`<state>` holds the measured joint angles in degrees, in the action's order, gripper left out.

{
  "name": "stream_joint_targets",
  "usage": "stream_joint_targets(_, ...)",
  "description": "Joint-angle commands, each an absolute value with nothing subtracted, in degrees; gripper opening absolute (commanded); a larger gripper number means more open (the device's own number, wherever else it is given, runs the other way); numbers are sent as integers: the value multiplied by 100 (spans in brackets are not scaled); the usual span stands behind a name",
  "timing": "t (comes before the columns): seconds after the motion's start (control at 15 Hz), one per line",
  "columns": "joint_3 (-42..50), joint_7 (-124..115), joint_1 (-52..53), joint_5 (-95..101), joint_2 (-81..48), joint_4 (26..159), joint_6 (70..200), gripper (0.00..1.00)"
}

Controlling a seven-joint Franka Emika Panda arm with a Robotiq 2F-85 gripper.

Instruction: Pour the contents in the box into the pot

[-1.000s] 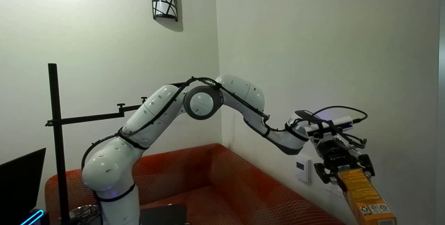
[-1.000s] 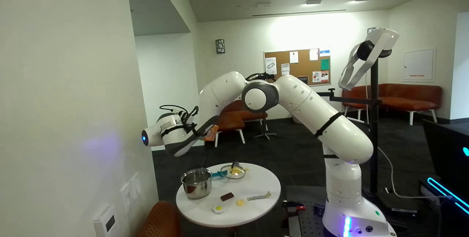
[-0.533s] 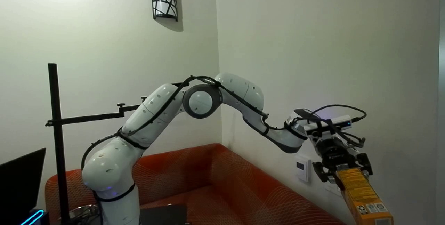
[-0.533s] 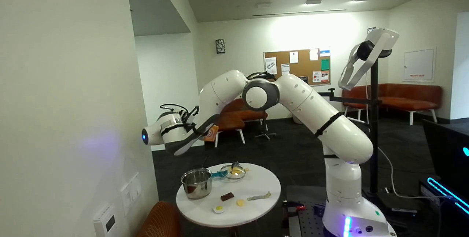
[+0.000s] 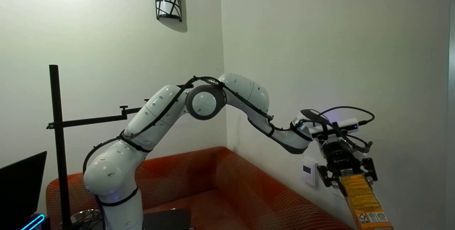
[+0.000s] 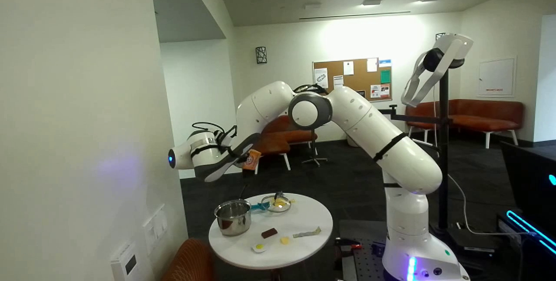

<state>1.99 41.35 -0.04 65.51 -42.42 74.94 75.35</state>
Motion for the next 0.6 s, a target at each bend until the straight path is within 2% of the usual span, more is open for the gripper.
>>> stream_joint_targets(0.0, -13, 4252, -318, 5698, -3696, 7598, 7436, 28)
stream_joint_targets(0.53, 145, 4233, -1272, 3527, -2030, 8204, 7776, 28)
